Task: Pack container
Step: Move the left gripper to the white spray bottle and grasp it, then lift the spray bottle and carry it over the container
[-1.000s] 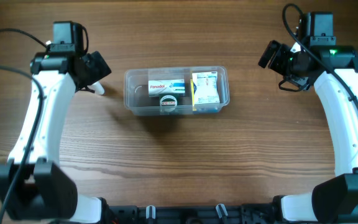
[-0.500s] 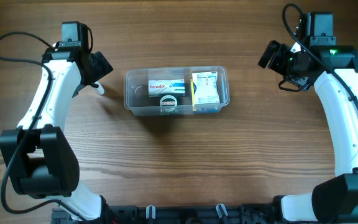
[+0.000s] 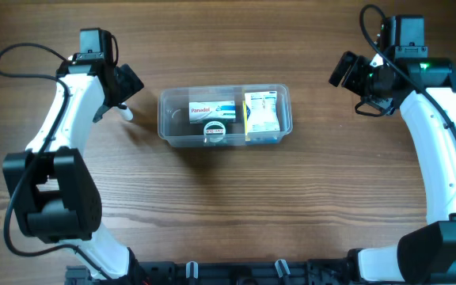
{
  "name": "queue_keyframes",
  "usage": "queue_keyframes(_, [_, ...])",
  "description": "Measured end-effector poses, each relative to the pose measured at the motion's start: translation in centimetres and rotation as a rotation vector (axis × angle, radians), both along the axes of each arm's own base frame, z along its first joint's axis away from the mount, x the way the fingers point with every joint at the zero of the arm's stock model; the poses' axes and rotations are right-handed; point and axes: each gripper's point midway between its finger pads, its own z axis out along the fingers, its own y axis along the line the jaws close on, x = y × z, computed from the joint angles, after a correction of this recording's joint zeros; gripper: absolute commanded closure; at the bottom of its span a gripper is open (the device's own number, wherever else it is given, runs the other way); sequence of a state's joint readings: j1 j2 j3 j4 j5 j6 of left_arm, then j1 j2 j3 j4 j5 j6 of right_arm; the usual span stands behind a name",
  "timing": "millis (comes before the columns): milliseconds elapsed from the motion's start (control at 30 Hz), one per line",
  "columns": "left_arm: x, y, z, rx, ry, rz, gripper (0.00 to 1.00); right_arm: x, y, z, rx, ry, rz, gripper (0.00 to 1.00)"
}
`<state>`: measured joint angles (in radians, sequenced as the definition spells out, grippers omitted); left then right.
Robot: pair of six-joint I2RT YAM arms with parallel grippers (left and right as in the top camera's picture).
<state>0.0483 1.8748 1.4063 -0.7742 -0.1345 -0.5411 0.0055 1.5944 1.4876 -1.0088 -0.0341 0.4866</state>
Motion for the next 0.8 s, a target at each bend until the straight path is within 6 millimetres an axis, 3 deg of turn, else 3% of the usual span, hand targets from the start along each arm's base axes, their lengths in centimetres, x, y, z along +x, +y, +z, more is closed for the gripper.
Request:
queue_keyframes(67, [-0.01,-0.04,-0.41,-0.003,0.009,0.001,0.09,0.00,0.00,0.00,0.000,0.000,0.000,0.00])
queue_keyframes(300, [0.25,-0.08,-0.48,-0.011,-0.002,0.015,0.64,0.00,0.00,0.00,0.000,0.000,0.000,0.00])
queue_keyframes(467, [0.44,-0.06,-0.42,-0.010,-0.010,0.016,0.68,0.01,0.00,0.00,0.000,0.000,0.000,0.00])
queue_keyframes(667, [0.48,0.10,-0.37,0.000,-0.012,0.017,0.84,0.01,0.00,0.00,0.000,0.000,0.000,0.00])
queue_keyframes(800, [0.89,0.18,-0.24,0.014,-0.025,-0.013,0.78,0.00,0.00,0.00,0.000,0.000,0.000,0.00])
